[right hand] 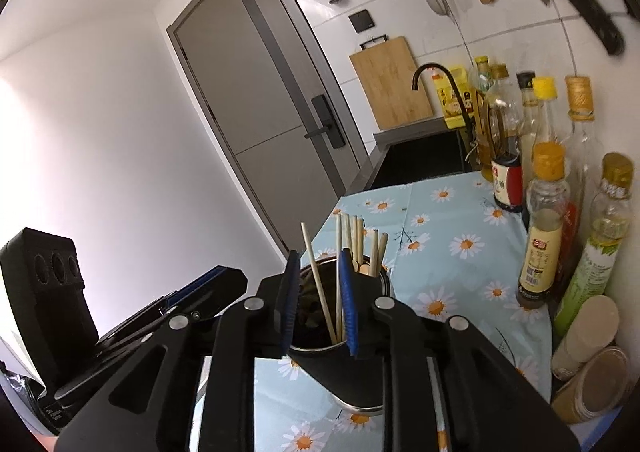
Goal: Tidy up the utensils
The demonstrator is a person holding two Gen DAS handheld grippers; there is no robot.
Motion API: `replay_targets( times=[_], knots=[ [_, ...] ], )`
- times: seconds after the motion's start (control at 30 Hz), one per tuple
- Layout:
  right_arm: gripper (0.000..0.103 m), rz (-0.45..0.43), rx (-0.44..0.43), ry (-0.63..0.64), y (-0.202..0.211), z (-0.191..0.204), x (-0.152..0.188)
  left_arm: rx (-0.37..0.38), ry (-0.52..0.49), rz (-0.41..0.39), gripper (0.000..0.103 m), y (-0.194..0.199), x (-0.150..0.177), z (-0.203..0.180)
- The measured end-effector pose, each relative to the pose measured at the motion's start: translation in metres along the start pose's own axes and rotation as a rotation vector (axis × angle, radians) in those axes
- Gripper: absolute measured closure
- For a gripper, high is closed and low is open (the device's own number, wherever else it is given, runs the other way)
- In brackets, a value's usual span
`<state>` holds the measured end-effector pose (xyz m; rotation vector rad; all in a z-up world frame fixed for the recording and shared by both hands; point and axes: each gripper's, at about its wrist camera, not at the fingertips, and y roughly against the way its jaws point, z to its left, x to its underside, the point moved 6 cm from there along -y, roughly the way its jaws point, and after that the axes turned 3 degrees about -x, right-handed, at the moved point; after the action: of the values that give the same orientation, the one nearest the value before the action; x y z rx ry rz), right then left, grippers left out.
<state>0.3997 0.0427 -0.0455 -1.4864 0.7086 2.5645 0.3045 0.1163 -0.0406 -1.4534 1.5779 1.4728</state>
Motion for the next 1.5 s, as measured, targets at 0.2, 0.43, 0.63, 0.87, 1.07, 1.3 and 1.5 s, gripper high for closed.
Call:
replay_targets(
  times=[0.2, 0.43, 0.63, 0.87, 1.07, 1.3, 1.5],
  knots=[
    [0.071, -0.025, 0.013, 0.008, 0.031, 0.016, -0.003, -0.007, -0.011, 0.009, 0.067, 0.031, -0.004, -0.002],
    [0.058, -0.035, 0.025, 0.053, 0.07, 0.044, 0.0, -0.013, -0.064, 0.03, 0.058, 0.073, -0.003, -0.005],
    [0.049, -0.043, 0.093, 0.107, 0.11, 0.07, 0.015, 0.01, -0.07, 0.094, 0.044, 0.108, 0.019, -0.001],
    [0.005, -0.041, 0.125, 0.093, 0.146, 0.095, 0.053, 0.016, -0.096, 0.134, 0.019, 0.14, 0.044, 0.0],
    [0.005, -0.035, 0.182, 0.119, 0.16, 0.113, 0.086, 0.016, -0.106, 0.165, 0.006, 0.153, 0.057, 0.003],
    [0.005, 0.005, 0.231, 0.067, 0.166, 0.111, 0.125, 0.013, -0.123, 0.214, 0.006, 0.164, 0.079, 0.01],
    [0.005, 0.022, 0.277, 0.049, 0.167, 0.109, 0.15, -0.008, -0.135, 0.25, 0.006, 0.167, 0.094, 0.023]
  ],
)
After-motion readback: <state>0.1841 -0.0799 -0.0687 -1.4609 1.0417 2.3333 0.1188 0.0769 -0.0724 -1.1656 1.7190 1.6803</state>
